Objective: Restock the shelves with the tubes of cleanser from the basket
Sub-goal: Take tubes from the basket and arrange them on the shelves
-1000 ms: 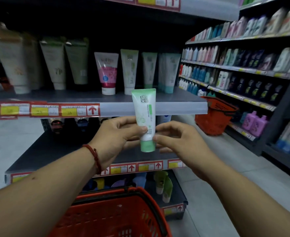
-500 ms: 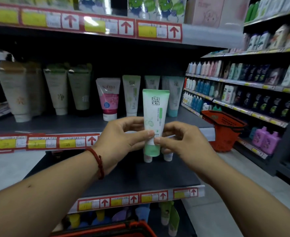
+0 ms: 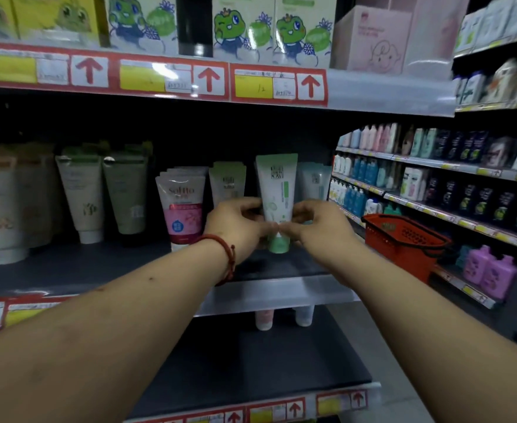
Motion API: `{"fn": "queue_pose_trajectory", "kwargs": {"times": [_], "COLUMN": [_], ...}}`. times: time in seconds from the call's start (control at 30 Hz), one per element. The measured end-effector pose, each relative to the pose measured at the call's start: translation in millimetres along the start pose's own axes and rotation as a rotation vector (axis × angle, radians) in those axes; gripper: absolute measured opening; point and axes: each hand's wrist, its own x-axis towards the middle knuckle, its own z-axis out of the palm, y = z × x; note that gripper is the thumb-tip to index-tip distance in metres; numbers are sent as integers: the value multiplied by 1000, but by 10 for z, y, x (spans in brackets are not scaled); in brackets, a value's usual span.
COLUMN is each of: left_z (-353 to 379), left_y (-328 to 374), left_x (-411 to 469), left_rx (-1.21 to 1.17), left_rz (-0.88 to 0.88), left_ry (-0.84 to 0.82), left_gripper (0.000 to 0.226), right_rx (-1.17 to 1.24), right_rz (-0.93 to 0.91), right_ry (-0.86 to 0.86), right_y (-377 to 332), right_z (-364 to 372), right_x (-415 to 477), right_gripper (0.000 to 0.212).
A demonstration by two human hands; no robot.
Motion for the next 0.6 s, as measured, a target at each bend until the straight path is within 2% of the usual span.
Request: {"fn": "queue_pose_trajectory", "kwargs": {"times": [0.17, 0.23, 0.33, 0.37, 0.47, 0.6], "left_z": [3, -33, -57, -76, -155, -148], "left_y": [-155, -173, -138, -116, -48, -24], "left_x": [106, 59, -60, -79, -63, 49], "left_rx": [183, 74, -224, -304, -491, -546], "left_rz": [-81, -161, -308, -356, -476, -479], "left_ry": [-177, -182, -157, -179, -273, -285], "left_gripper": [40, 36, 20, 24, 63, 86], "right_rx": [-39, 54, 235, 290, 428, 511], "right_rz": [40, 52, 102, 131, 220, 286], "right_ry": [-74, -130, -172, -187, -250, -274], "right_y": [297, 319, 323, 321, 312, 285], "right_z": [3, -87, -243, -282, -302, -228], "right_x": [38, -15, -109, -131, -113, 15], "right_gripper": [13, 13, 13, 15, 23, 30]}}
